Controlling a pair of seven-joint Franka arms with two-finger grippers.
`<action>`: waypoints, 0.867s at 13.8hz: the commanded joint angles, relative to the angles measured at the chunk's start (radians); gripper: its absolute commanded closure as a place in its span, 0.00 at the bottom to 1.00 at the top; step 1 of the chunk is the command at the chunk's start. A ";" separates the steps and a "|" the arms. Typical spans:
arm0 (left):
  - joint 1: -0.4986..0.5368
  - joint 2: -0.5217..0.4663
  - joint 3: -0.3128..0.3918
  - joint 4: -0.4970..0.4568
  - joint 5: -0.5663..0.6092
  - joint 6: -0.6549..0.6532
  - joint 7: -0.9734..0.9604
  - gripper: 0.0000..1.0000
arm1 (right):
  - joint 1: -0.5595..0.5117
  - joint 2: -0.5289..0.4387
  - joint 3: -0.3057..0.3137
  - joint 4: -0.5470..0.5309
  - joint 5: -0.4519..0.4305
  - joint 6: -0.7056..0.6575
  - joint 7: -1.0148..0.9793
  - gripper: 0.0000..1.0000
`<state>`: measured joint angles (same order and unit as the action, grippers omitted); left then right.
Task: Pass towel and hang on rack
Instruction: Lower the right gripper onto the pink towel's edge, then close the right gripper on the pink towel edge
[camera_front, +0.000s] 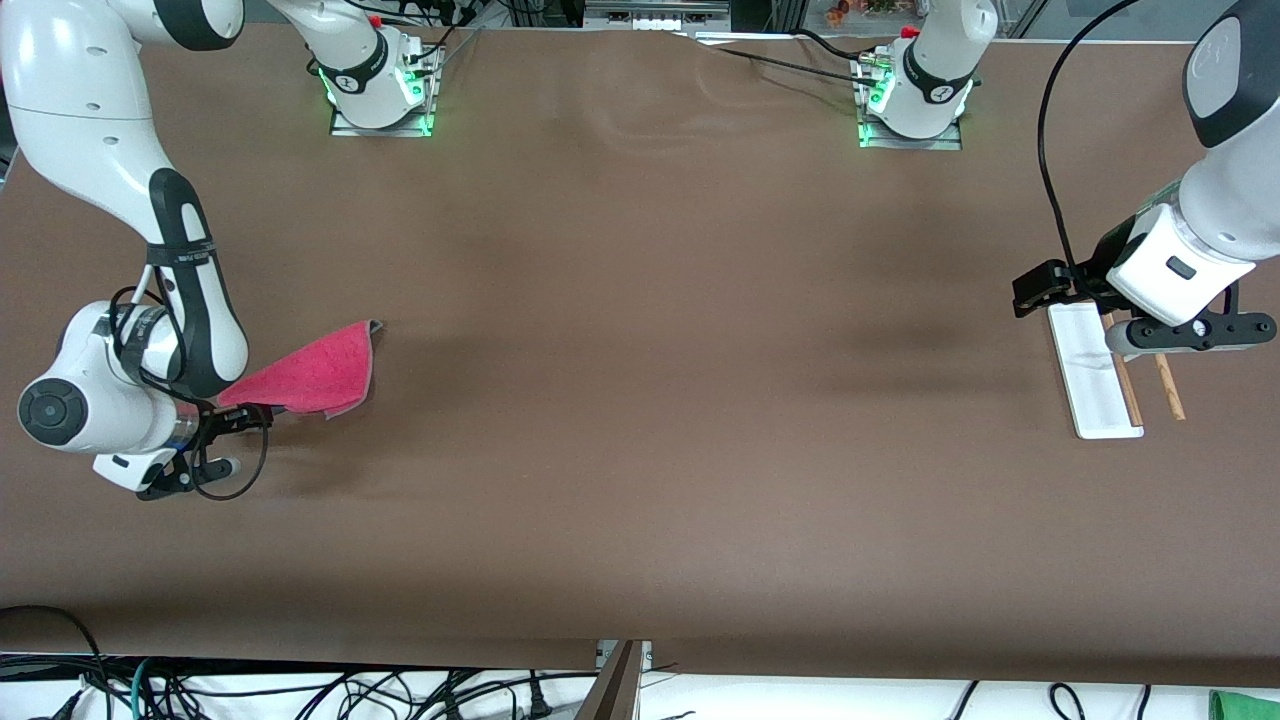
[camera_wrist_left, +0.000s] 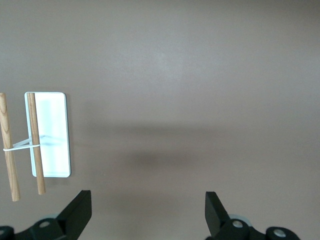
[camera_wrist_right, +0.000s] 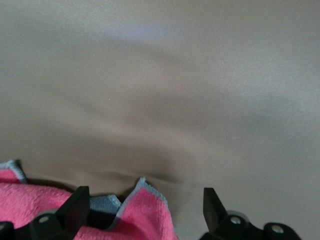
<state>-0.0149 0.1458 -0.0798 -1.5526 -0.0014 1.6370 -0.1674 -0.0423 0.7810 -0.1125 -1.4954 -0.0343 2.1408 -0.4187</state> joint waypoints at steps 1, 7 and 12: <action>-0.003 -0.006 0.003 -0.001 -0.002 -0.009 0.019 0.00 | -0.004 0.026 0.005 0.032 0.014 -0.015 0.032 0.00; -0.005 -0.005 0.000 -0.003 -0.002 -0.011 0.019 0.00 | -0.011 0.034 0.004 0.033 0.011 -0.068 0.032 0.06; -0.003 -0.003 -0.001 -0.001 -0.002 -0.011 0.019 0.00 | -0.013 0.043 0.004 0.037 0.011 -0.064 0.031 0.33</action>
<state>-0.0158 0.1494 -0.0826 -1.5527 -0.0014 1.6348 -0.1674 -0.0468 0.8048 -0.1138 -1.4925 -0.0343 2.0933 -0.3913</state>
